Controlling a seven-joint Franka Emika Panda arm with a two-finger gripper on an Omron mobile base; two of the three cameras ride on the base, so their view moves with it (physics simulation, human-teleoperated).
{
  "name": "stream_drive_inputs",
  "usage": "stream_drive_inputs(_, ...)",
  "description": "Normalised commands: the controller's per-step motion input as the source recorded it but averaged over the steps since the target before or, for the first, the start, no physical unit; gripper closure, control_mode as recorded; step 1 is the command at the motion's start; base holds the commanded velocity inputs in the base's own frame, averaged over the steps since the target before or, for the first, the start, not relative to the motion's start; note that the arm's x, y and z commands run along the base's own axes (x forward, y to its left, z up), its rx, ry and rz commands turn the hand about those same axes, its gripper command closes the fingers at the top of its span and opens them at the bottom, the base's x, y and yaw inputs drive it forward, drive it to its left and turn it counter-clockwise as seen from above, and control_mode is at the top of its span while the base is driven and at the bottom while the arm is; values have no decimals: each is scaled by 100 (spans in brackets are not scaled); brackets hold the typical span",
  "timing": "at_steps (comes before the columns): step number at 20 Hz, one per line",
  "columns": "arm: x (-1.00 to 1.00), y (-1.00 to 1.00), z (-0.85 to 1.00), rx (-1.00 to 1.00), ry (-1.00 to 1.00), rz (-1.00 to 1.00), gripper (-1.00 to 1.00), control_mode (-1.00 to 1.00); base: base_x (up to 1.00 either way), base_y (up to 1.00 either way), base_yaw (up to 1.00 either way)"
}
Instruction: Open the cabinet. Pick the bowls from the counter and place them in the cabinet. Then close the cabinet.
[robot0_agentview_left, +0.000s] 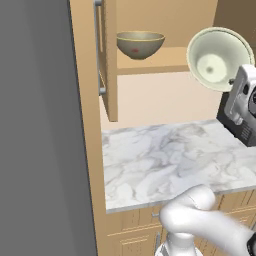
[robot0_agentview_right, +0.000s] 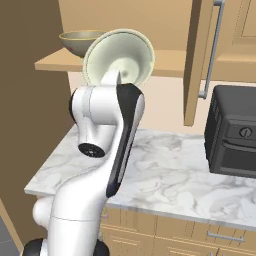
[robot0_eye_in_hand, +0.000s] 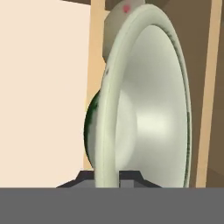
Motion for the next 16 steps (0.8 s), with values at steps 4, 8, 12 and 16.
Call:
stream_drive_inputs(4, 40, -7, 94, 0, 26, 0, 100, -100, 0, 0, 0)
stream_drive_inputs(8, 45, -4, 92, 0, 26, 0, 100, -100, 0, 0, 0)
stream_drive_inputs(12, 50, -4, 82, 0, 30, 0, 100, -100, 0, 0, 0)
stream_drive_inputs(16, 33, -28, 68, 0, 32, 0, 100, -100, 0, 0, 0)
